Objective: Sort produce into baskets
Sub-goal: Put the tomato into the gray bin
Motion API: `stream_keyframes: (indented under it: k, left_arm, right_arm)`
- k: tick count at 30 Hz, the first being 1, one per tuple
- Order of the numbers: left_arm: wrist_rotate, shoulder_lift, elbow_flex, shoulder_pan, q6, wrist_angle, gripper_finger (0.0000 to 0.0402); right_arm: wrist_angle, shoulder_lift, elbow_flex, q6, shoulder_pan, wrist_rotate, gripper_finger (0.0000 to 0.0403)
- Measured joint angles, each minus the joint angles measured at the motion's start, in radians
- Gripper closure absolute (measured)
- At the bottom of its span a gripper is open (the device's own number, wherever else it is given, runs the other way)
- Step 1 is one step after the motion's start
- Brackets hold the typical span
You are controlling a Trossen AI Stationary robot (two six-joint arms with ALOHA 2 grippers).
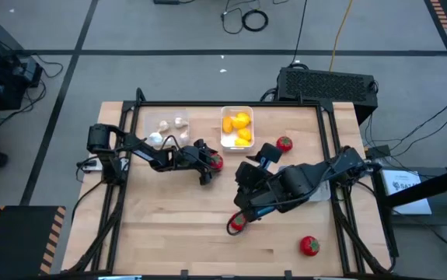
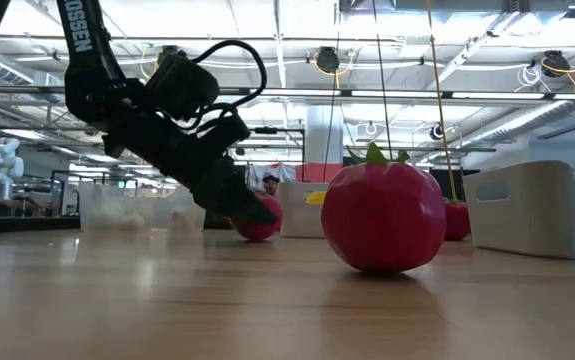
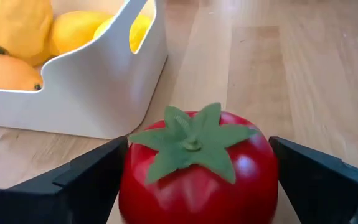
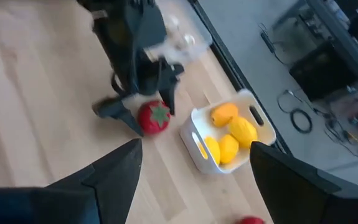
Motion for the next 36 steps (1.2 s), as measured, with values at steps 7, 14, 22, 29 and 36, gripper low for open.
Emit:
stream_keyframes:
  k: [7,14,22,29,36]
  left_arm:
    - [0.0,0.0,0.001,-0.006,-0.001,0.0,0.0014]
    - [-0.001,0.0,0.001,-0.006,-0.026,-0.003,0.0016]
    - [-0.002,-0.001,0.001,-0.006,-0.029,-0.022,0.007]
    - [-0.007,-0.002,0.002,-0.009,-0.105,-0.036,0.0074]
    - [-0.016,-0.002,0.002,-0.011,-0.206,-0.04,0.0073]
  right_arm:
    - [0.002,-0.022,-0.253,0.16,-0.033,0.008,0.0116]
    - [0.127,-0.231,-0.657,0.315,-0.039,-0.02,0.0146]
    - [0.603,-0.613,-1.187,0.31,-0.024,-0.097,0.0212]
    - [1.236,-0.802,-1.529,0.113,0.061,-0.094,0.027]
    - [1.37,-0.828,-1.591,-0.077,0.105,-0.006,0.031]
